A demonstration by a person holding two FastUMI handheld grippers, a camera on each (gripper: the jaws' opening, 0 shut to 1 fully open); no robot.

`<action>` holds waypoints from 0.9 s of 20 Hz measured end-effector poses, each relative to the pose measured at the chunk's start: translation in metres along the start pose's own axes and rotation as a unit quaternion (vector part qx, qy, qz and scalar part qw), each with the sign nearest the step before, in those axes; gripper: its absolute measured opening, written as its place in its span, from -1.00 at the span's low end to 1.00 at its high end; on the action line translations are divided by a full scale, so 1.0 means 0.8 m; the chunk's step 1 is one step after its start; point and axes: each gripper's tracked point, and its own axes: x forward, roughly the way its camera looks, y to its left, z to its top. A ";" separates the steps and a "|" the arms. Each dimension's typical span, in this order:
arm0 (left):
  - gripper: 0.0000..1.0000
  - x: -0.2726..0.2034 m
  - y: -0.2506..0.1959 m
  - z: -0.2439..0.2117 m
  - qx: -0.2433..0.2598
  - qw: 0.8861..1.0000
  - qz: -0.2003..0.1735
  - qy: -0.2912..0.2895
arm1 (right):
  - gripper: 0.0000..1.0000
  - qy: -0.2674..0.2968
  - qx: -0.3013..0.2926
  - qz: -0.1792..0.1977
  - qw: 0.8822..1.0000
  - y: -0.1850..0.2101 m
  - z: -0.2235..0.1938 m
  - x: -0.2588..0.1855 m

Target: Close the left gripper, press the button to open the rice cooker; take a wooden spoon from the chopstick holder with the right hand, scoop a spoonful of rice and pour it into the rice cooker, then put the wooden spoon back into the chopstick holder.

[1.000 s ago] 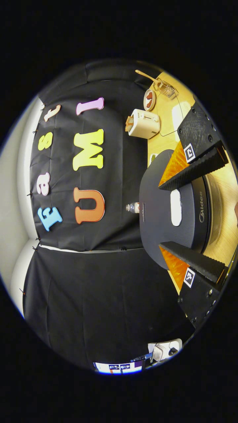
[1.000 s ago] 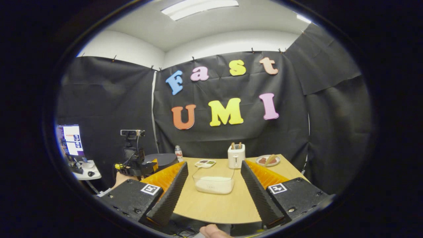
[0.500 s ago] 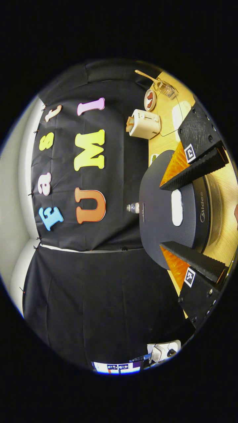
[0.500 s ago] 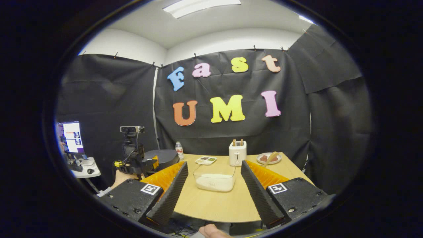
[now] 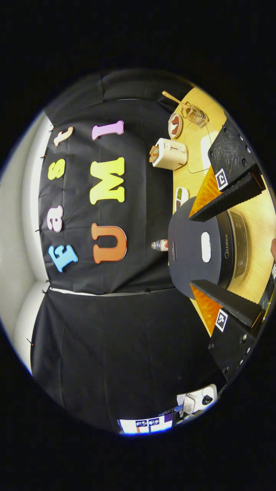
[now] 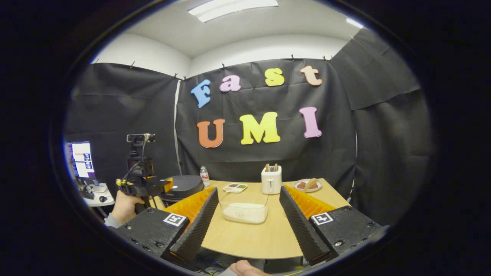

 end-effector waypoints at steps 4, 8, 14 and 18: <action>0.94 -0.053 -0.031 0.020 -0.005 1.000 -0.023 -0.003 | 0.96 -0.001 -0.002 -0.005 1.000 -0.006 0.000 -0.002; 0.93 -0.104 -0.066 0.044 -0.004 0.998 -0.056 -0.018 | 0.96 -0.003 -0.006 -0.014 1.000 -0.017 0.003 -0.005; 0.92 -0.170 -0.107 0.067 0.007 0.994 -0.104 -0.044 | 1.00 -0.004 -0.004 -0.023 1.000 -0.027 0.001 -0.007; 0.93 -0.204 -0.133 0.067 0.014 0.990 -0.129 -0.048 | 0.96 -0.003 -0.007 -0.027 1.000 -0.030 -0.001 -0.009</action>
